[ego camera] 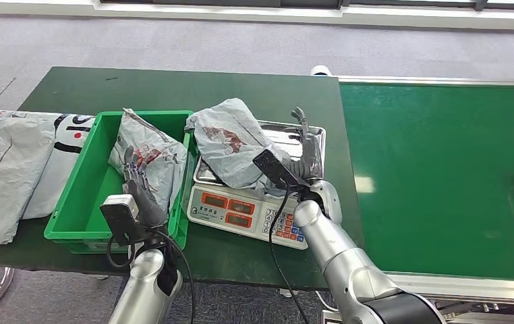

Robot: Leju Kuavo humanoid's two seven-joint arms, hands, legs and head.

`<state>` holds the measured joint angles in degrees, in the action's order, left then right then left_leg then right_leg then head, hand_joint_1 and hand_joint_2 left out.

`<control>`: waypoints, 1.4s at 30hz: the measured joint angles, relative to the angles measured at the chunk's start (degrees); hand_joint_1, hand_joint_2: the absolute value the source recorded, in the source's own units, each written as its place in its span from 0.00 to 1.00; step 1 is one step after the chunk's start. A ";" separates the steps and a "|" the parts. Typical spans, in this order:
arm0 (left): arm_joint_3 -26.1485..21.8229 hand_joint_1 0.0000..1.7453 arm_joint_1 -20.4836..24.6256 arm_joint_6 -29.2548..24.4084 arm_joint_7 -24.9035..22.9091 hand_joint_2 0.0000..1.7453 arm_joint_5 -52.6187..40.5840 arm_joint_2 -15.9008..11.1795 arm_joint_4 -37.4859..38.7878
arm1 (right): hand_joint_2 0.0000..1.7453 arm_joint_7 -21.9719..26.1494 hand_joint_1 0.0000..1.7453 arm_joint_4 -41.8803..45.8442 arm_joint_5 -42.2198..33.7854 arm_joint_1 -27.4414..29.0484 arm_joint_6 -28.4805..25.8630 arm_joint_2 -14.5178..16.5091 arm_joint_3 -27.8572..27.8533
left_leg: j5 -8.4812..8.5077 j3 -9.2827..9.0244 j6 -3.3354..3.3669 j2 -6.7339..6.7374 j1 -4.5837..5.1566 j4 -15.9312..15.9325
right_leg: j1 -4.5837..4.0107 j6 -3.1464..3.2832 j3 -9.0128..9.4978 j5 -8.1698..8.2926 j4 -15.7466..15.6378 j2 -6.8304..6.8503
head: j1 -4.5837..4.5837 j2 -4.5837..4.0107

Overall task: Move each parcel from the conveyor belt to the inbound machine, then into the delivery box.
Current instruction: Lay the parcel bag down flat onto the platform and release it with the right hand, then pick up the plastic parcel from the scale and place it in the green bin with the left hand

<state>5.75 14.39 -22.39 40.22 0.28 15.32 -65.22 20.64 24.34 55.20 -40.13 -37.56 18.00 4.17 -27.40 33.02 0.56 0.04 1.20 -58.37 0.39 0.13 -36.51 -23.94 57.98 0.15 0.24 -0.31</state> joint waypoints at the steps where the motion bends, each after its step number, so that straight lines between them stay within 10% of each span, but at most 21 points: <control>1: 0.03 0.00 -0.02 -0.38 0.00 0.00 -0.22 0.00 -0.01 | 1.00 -0.67 0.00 0.01 0.63 0.09 -0.47 -0.07 0.00 | 0.00 0.00 0.00 0.00 0.00 0.00 | 0.00 0.00 0.00 0.00 0.00 0.00 | 0.00 0.00; 18: 1.04 0.00 -2.74 -1.18 0.02 0.00 -2.63 -1.01 -2.68 | 1.00 -2.70 0.00 6.04 7.69 5.26 -2.65 -4.21 0.00 | -0.01 0.00 0.00 -0.01 0.00 0.00 | 0.00 0.00 0.01 0.00 0.00 0.00 | 0.01 0.00; 28: 1.83 0.00 -3.68 -5.88 -4.99 0.00 -14.62 -3.14 -3.30 | 1.00 -2.94 0.00 32.61 -2.07 17.33 7.09 -9.74 0.39 | -0.05 0.04 0.05 -0.17 0.01 -0.02 | 0.00 -0.04 -0.03 -0.05 -0.05 0.14 | 0.01 0.00; 35: 6.26 0.00 18.26 -11.49 -16.92 0.00 -35.70 -3.35 15.71 | 1.00 -0.67 0.00 51.54 -9.17 22.78 6.31 -11.46 4.32 | 0.18 0.21 0.02 -0.19 0.02 -0.04 | 0.01 0.03 -0.12 0.22 -0.05 0.25 | 0.02 0.00; 39: 8.33 0.00 31.98 -4.69 -26.48 1.00 -40.51 -3.25 28.71 | 1.00 2.31 0.00 54.58 -11.56 21.13 5.10 -11.83 7.18 | 0.30 0.19 -0.02 0.03 0.03 -0.06 | 0.02 0.06 -0.15 0.42 -0.05 0.04 | 0.02 0.00; 42: 10.08 0.00 37.75 -1.65 -32.95 1.00 -44.55 -3.04 34.97 | 1.00 2.85 0.00 57.10 -12.07 20.16 4.54 -11.86 9.49 | 0.31 0.16 -0.04 0.12 0.02 -0.06 | 0.01 0.07 -0.17 0.43 -0.05 -0.07 | 0.02 -0.01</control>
<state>15.83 52.14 -24.04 7.27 -44.27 12.28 -30.25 23.49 81.44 43.13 -19.97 -33.03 6.14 13.67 -27.09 33.18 0.52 0.17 1.22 -58.43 0.40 0.20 -36.67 -23.51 57.94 0.08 0.26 -0.32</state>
